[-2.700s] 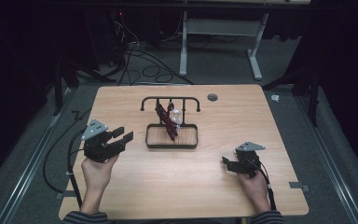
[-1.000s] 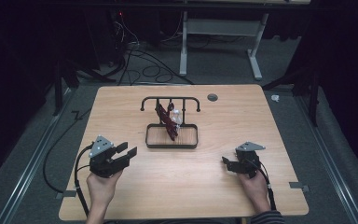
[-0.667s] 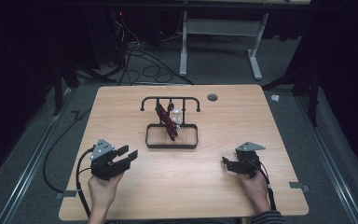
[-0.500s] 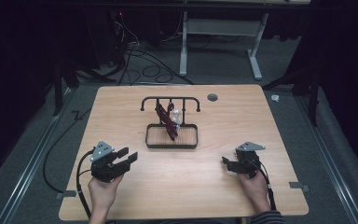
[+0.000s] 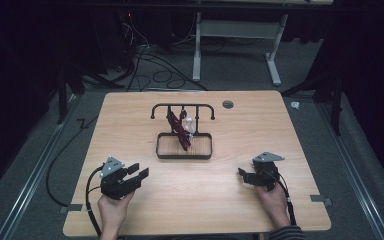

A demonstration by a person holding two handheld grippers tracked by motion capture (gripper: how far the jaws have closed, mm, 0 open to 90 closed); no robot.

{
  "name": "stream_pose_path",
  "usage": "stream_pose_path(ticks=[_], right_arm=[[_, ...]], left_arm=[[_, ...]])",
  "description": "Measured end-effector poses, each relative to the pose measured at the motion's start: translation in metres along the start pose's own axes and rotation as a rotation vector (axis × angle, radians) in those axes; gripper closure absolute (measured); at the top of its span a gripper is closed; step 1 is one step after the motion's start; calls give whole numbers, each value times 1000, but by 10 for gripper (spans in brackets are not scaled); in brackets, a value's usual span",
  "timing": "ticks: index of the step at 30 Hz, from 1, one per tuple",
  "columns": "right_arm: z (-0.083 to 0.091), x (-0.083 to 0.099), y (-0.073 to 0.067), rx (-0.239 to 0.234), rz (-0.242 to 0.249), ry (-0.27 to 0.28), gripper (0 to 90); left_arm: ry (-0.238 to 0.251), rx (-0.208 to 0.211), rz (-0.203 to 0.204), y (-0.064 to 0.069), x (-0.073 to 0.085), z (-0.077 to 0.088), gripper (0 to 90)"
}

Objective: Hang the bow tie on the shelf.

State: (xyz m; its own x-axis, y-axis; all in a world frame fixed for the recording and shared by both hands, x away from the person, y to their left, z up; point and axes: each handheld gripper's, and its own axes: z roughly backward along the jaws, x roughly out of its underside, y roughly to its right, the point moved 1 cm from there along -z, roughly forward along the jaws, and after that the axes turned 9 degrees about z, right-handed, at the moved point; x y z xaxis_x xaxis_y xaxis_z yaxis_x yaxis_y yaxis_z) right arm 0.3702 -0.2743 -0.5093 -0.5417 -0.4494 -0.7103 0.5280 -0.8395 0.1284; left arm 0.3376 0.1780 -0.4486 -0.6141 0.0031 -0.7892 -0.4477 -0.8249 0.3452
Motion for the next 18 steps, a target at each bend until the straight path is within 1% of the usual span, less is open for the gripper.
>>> stream_pose_path(ticks=[1, 4, 6, 16, 18], right_arm=[[0, 0, 0, 0, 0, 0, 311], [0, 0, 0, 0, 0, 0, 311], [0, 0, 0, 0, 0, 0, 311], [0, 0, 0, 0, 0, 0, 311], [0, 0, 0, 0, 0, 0, 311]], left_arm=[[-4, -3, -2, 0, 1, -1, 543], [-6, 3, 10, -1, 5, -4, 543], [-10, 2, 9, -1, 5, -4, 543], [-32, -13, 19, -6, 15, -10, 539], [-37, -15, 29, -8, 20, -12, 539]])
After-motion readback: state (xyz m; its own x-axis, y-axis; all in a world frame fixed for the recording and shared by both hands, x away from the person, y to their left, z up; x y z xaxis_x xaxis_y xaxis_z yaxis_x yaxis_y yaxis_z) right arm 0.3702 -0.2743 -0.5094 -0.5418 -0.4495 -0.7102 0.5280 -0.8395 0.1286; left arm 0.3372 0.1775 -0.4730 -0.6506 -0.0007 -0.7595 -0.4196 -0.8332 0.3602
